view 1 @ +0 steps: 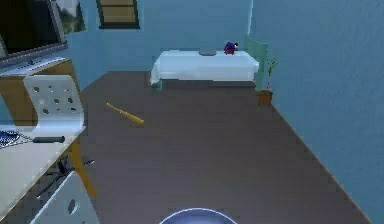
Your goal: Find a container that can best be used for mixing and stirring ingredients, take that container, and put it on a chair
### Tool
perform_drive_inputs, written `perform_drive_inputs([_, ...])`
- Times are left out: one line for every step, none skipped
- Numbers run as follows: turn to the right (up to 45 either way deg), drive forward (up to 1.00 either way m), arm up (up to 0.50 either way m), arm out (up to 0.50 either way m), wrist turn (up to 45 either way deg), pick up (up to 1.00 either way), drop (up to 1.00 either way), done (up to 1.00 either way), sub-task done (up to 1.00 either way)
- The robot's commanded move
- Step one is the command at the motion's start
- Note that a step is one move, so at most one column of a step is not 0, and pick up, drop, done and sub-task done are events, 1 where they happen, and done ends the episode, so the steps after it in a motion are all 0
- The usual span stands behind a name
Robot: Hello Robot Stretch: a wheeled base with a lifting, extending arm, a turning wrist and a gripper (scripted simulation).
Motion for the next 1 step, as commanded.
perform_drive_inputs([0.0, 0.80, 0.00, 0.00, 0.0, 0.00, 0.00, 0.00, 0.00])
